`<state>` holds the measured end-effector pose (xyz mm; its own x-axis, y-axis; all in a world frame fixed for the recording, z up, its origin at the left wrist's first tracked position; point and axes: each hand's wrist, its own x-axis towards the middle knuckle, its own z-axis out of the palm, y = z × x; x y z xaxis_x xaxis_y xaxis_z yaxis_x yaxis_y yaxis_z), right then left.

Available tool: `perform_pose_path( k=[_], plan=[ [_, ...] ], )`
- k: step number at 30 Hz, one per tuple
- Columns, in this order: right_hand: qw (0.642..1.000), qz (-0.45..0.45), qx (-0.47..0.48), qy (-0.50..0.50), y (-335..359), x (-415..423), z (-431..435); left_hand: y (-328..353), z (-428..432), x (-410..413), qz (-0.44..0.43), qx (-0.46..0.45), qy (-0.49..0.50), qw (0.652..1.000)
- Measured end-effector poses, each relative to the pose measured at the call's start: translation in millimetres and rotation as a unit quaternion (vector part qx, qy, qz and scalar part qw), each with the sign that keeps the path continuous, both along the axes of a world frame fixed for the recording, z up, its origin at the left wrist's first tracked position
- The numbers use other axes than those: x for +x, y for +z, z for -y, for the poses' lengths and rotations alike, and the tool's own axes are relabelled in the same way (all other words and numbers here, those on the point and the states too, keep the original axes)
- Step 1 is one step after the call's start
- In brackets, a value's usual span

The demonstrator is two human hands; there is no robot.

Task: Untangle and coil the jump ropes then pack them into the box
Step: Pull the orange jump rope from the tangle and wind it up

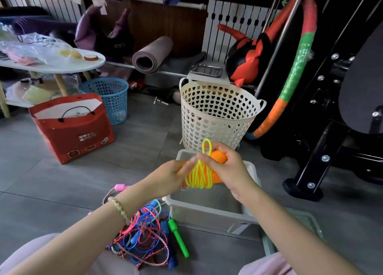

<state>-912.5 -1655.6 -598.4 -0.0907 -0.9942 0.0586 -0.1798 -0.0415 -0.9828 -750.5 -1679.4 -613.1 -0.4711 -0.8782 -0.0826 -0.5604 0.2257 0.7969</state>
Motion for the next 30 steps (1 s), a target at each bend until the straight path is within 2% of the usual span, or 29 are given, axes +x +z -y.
perform_pose_path(
  k=[3, 7, 10, 12, 14, 18, 20, 26, 28, 30],
  plan=[
    [0.999, 0.007, -0.027, 0.027, 0, 1, 1, 11, -3, -1, -0.047, 0.191, -0.002, 0.981],
    [0.994, 0.0, -0.055, 0.091, -1, 3, -2, 8, -3, 3, -0.072, 0.361, -0.03, 0.929],
    [0.993, 0.042, -0.055, 0.093, -3, 7, -4, 3, 2, 9, -0.118, 0.461, -0.091, 0.875],
    [0.994, 0.05, -0.066, 0.074, 0, 8, -4, 2, 2, 8, -0.161, 0.489, -0.111, 0.85],
    [0.994, 0.033, -0.088, 0.056, 5, 8, -4, 0, 2, 5, -0.204, 0.492, -0.088, 0.842],
    [0.968, -0.14, -0.21, -0.02, 4, 1, -1, 4, 8, 4, -0.299, 0.458, 0.025, 0.837],
    [0.976, -0.106, -0.192, -0.012, 2, 4, -3, 7, 9, 4, -0.316, 0.407, 0.064, 0.855],
    [0.99, 0.075, -0.121, 0.011, 5, 12, -3, 14, -3, -4, -0.269, 0.245, 0.055, 0.93],
    [0.987, 0.092, -0.128, 0.0, 5, 12, -2, 15, -2, -4, -0.261, 0.247, 0.088, 0.929],
    [0.986, 0.091, -0.137, -0.02, 5, 13, -2, 16, -1, -4, -0.276, 0.276, 0.123, 0.913]
  ],
)
